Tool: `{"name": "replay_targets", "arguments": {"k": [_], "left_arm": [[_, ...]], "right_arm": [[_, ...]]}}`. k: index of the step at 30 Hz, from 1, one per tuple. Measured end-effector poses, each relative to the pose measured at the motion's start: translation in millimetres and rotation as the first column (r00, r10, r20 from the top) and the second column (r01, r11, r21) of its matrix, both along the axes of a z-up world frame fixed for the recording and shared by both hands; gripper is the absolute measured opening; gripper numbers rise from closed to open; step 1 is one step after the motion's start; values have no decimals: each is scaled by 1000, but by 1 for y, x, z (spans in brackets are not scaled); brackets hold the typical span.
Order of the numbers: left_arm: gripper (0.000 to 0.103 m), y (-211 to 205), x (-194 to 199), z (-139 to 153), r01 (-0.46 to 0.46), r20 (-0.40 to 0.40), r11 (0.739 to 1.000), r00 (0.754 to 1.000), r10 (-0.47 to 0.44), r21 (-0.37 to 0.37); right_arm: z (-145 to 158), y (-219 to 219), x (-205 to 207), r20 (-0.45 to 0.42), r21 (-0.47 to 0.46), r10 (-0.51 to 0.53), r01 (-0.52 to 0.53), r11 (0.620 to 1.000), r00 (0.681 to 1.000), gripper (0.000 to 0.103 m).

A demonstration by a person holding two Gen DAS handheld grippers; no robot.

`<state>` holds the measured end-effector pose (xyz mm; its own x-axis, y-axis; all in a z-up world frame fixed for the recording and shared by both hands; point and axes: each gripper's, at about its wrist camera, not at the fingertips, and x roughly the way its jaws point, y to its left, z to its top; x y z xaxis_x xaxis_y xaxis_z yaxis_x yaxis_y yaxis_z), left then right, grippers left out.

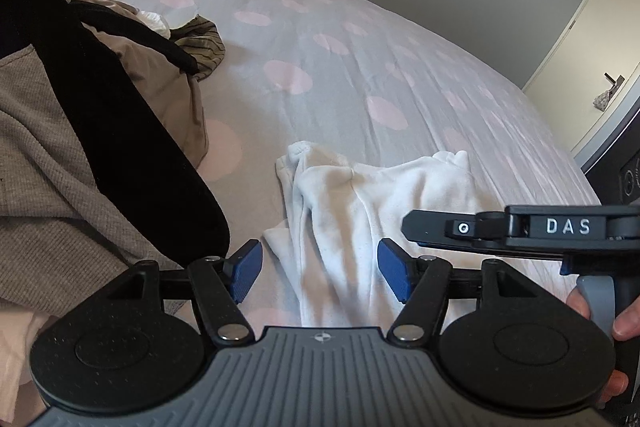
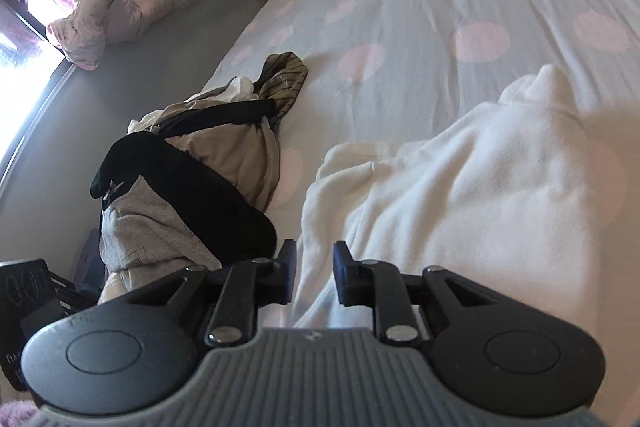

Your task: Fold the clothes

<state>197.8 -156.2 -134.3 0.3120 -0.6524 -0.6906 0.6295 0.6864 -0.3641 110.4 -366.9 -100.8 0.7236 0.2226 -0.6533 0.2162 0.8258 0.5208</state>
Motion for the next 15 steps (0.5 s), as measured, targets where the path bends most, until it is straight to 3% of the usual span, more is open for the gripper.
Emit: {"name": "replay_targets", "arguments": {"k": [7, 15], "left_arm": [[67, 0, -16, 7, 54, -58, 996, 997, -59, -69], [73, 11, -31, 8, 57, -165, 993, 983, -74, -101]], "right_arm": [[15, 9, -64, 57, -214, 22, -9, 977, 998, 31], [3, 40, -117, 45, -404, 120, -92, 910, 992, 32]]}}
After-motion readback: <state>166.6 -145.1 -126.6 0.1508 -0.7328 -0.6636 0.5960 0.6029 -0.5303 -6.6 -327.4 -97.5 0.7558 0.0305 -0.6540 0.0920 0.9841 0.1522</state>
